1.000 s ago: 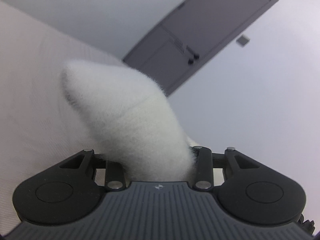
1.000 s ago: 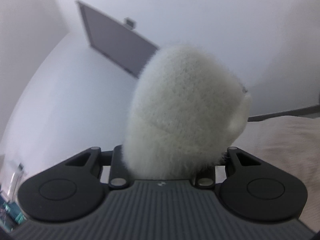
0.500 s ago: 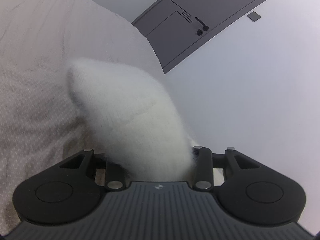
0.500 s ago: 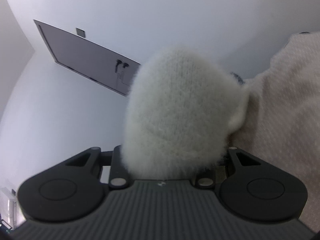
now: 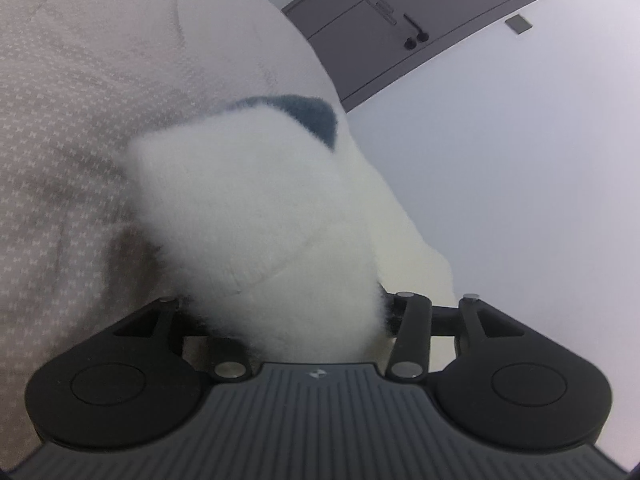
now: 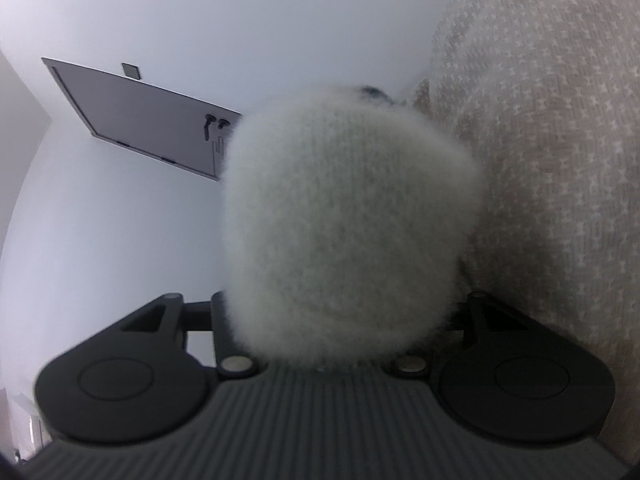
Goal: Fold large clothes
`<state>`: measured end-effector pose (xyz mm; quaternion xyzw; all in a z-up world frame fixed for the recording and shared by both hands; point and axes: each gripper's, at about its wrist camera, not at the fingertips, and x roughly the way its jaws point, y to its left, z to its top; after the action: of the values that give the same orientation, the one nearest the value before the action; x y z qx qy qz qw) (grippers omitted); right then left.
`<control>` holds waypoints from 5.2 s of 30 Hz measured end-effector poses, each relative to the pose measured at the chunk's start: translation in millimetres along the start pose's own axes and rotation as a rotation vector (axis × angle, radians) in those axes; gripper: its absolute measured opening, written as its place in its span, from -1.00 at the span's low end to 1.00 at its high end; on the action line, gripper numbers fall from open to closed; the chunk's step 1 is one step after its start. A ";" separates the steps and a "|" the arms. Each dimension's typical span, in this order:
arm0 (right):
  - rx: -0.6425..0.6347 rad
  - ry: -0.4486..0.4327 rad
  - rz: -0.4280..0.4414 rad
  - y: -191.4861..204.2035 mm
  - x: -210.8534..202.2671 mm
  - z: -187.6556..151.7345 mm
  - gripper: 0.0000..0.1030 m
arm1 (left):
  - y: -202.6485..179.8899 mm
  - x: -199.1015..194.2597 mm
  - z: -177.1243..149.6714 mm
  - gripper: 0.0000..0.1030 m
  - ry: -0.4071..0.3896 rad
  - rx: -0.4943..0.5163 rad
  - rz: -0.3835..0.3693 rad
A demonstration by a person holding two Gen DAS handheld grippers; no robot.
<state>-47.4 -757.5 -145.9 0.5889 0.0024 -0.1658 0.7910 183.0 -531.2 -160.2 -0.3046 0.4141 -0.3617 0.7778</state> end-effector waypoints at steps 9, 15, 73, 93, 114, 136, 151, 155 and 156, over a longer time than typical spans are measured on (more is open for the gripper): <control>0.131 0.116 -0.107 9.7 -17.1 8.2 0.31 | -11.3 -59.9 -2.3 0.12 0.052 0.044 0.053; 0.011 0.145 -0.199 30.7 -69.7 4.0 0.49 | -30.7 -119.0 -9.3 0.19 0.019 0.126 0.104; -0.978 0.110 -0.206 257.0 -272.6 -143.5 0.50 | -248.2 -330.8 -90.3 0.24 -0.124 0.786 0.222; -1.034 0.096 -0.253 251.1 -265.9 -155.5 0.64 | -230.4 -320.1 -94.3 0.99 -0.109 0.788 0.285; -1.050 0.111 -0.313 249.9 -255.7 -157.2 0.72 | -217.0 -320.3 -87.7 1.00 -0.124 0.715 0.358; -1.061 0.120 -0.296 262.6 -262.4 -162.6 0.72 | -219.1 -328.7 -90.8 1.00 -0.144 0.707 0.343; -1.064 0.134 -0.302 263.2 -260.5 -167.5 0.72 | -221.6 -333.4 -91.9 1.00 -0.148 0.707 0.344; -1.061 0.138 -0.303 262.1 -259.7 -167.1 0.72 | -223.8 -333.7 -92.8 1.00 -0.147 0.709 0.342; -1.059 0.137 -0.305 261.9 -259.3 -166.8 0.72 | -224.0 -334.0 -92.7 1.00 -0.148 0.706 0.339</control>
<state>-191.0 -468.9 98.5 0.1133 0.2224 -0.2159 0.9440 -98.7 -399.0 110.8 0.0290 0.2518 -0.3253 0.9110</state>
